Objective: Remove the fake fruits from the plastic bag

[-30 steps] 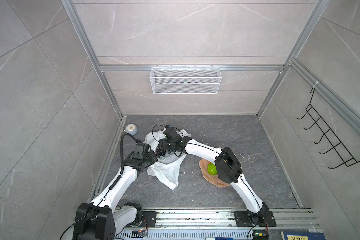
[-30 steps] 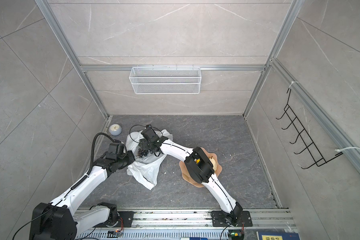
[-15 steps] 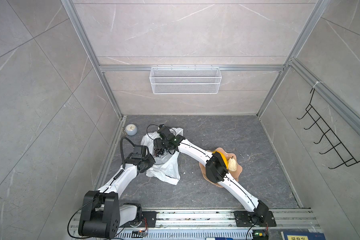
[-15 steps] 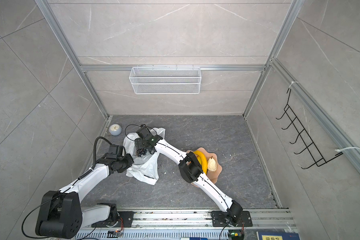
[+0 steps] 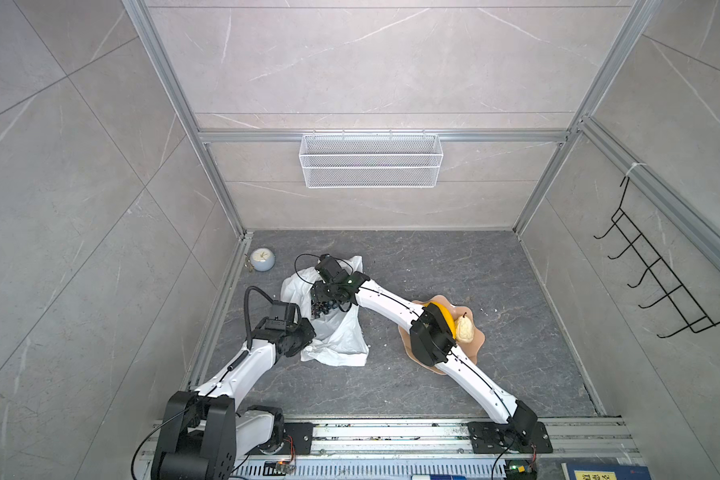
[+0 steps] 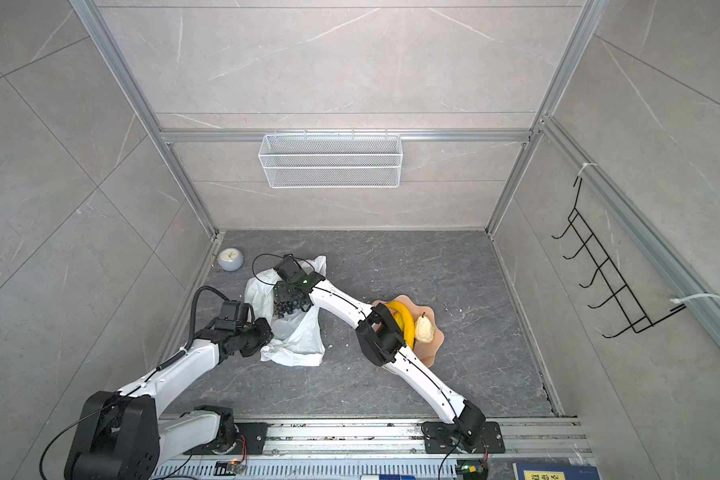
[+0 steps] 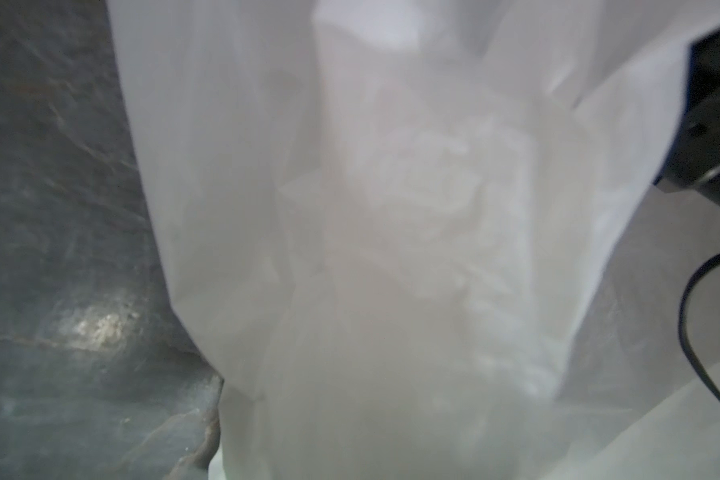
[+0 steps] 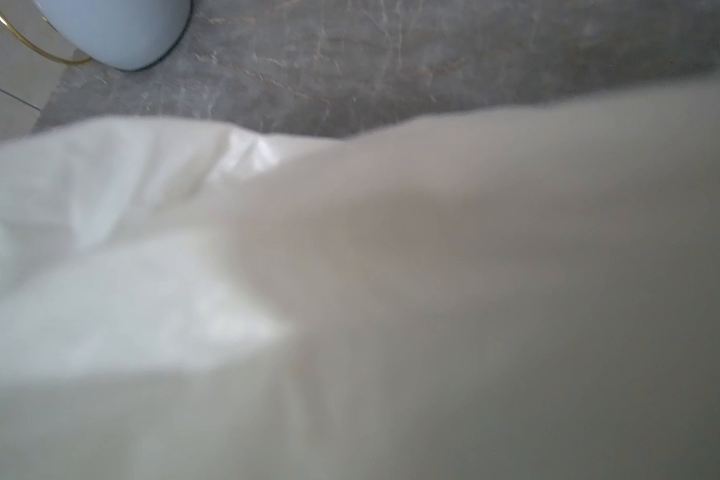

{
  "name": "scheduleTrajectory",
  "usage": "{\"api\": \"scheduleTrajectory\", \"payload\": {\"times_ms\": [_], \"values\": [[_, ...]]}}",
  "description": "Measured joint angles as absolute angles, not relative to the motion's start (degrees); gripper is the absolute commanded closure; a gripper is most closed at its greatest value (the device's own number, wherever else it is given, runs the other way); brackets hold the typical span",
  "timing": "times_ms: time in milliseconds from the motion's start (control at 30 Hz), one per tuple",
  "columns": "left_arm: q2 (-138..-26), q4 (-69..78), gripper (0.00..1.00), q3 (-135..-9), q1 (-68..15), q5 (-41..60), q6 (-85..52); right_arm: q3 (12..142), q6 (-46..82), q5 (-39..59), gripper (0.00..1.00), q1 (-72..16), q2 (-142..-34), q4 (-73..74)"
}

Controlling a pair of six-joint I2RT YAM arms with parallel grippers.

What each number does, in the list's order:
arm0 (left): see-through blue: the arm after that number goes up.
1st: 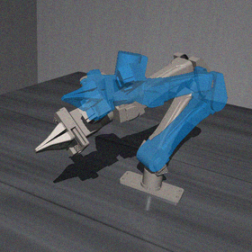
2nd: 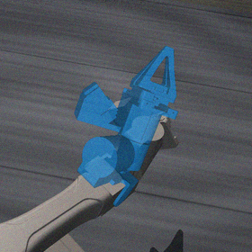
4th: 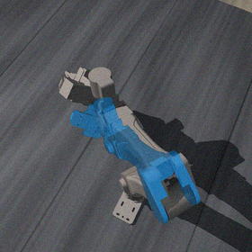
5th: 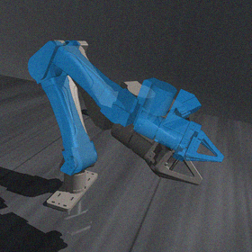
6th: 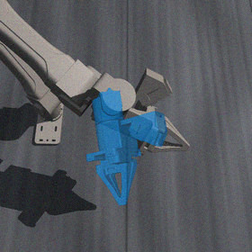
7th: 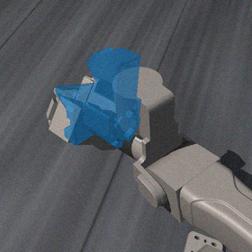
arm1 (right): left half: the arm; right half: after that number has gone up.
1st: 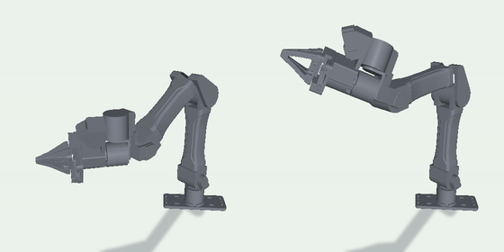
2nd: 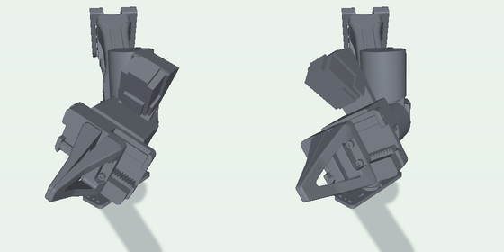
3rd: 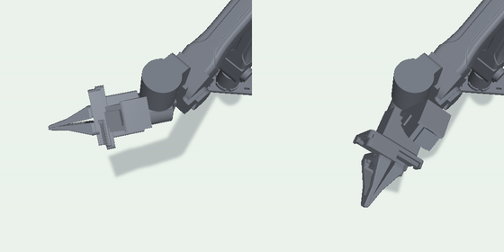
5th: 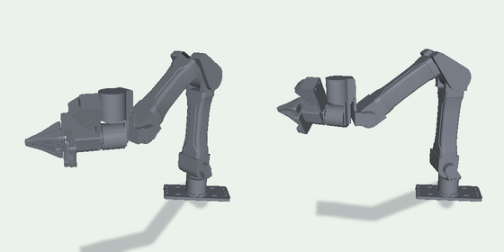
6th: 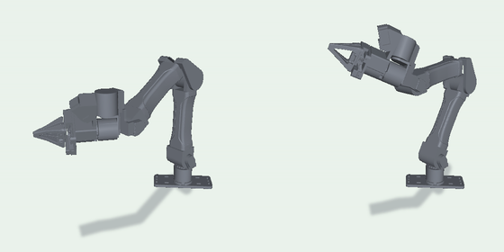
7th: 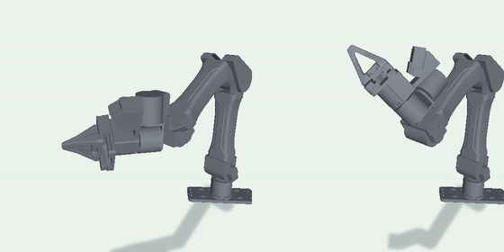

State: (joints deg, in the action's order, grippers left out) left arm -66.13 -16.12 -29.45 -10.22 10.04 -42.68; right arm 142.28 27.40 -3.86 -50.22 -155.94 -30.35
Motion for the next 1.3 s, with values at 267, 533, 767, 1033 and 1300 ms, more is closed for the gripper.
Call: {"api": "scheduleTrajectory", "payload": {"times_ms": [267,533,767,1033,1300], "values": [[-58.92,-18.55,1.00,-26.92,-10.63,9.56,-44.18,103.55,28.86,-2.79,0.20,-50.22,-132.92,-19.18],[-60.05,-18.48,1.00,-27.18,-10.63,9.47,-44.18,96.33,29.98,-2.87,0.12,-50.57,-127.72,-13.78],[-62.50,-18.41,1.00,-28.56,-10.63,10.68,-43.92,102.39,29.76,-6.20,0.10,-50.87,-130.32,-13.93],[-63.37,-18.37,1.00,-29.45,-10.63,11.60,-43.16,112.88,29.63,-9.98,0.09,-50.89,-137.58,-18.06],[-63.37,-18.37,1.00,-29.45,-10.63,12.16,-42.98,119.72,28.64,-11.62,0.15,-50.98,-143.06,-22.55]]}}
